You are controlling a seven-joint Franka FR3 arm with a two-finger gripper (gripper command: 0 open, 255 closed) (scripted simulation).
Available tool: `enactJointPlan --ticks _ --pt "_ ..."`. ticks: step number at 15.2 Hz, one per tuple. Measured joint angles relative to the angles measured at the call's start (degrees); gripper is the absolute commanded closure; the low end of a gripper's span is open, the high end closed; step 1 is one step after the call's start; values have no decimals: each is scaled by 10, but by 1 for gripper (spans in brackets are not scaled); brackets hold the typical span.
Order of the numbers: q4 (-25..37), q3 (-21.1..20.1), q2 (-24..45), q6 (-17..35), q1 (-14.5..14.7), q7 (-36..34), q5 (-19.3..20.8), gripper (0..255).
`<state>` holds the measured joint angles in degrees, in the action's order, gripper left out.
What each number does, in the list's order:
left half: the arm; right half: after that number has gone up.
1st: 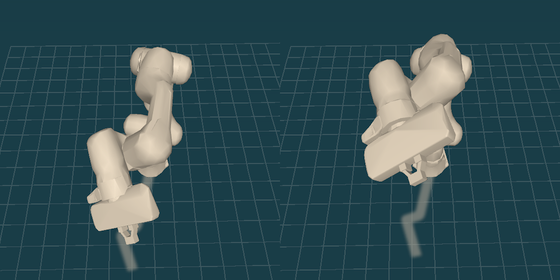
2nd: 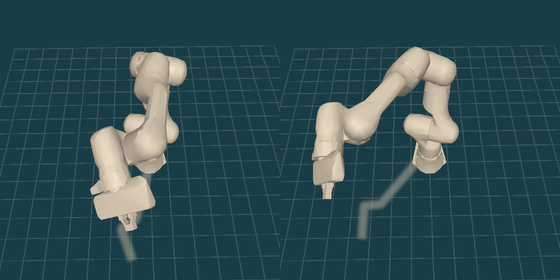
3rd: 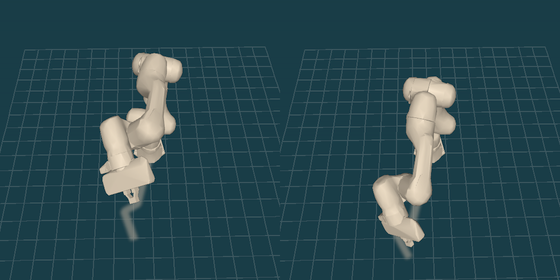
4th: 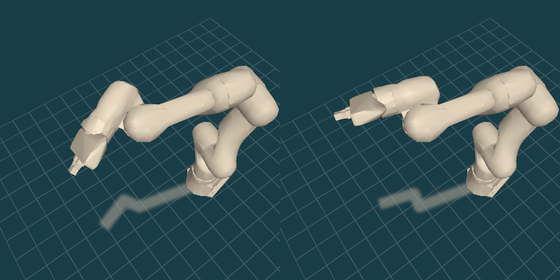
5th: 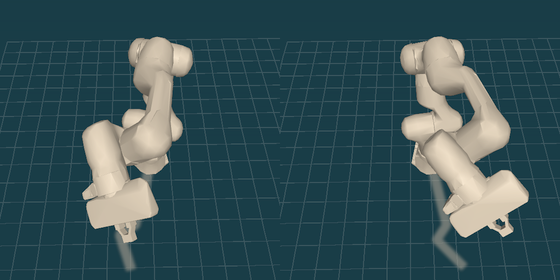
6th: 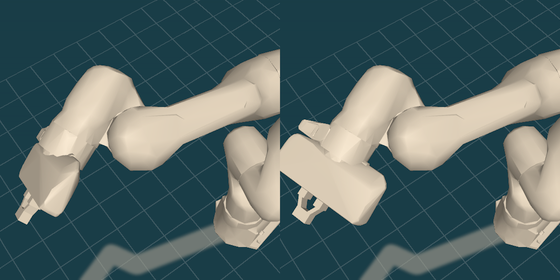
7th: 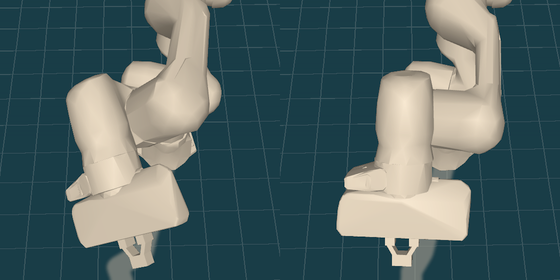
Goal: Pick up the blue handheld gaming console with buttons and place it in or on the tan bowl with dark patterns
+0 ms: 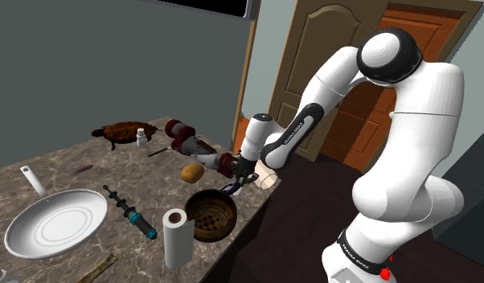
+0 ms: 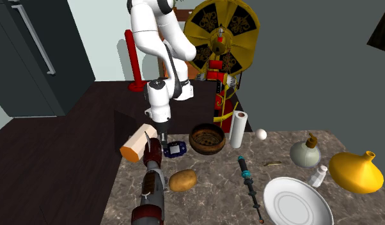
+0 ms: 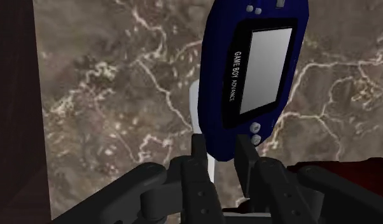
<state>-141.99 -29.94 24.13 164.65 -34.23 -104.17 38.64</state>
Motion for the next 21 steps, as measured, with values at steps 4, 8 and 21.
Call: enactJointPlan --ticks 4,8,21 --pt "-11 -51 -31 -22 -42 38 -48 255" --pt "41 -36 -1 -87 6 -4 -52 0" --pt "96 24 75 -112 79 -77 -3 0"
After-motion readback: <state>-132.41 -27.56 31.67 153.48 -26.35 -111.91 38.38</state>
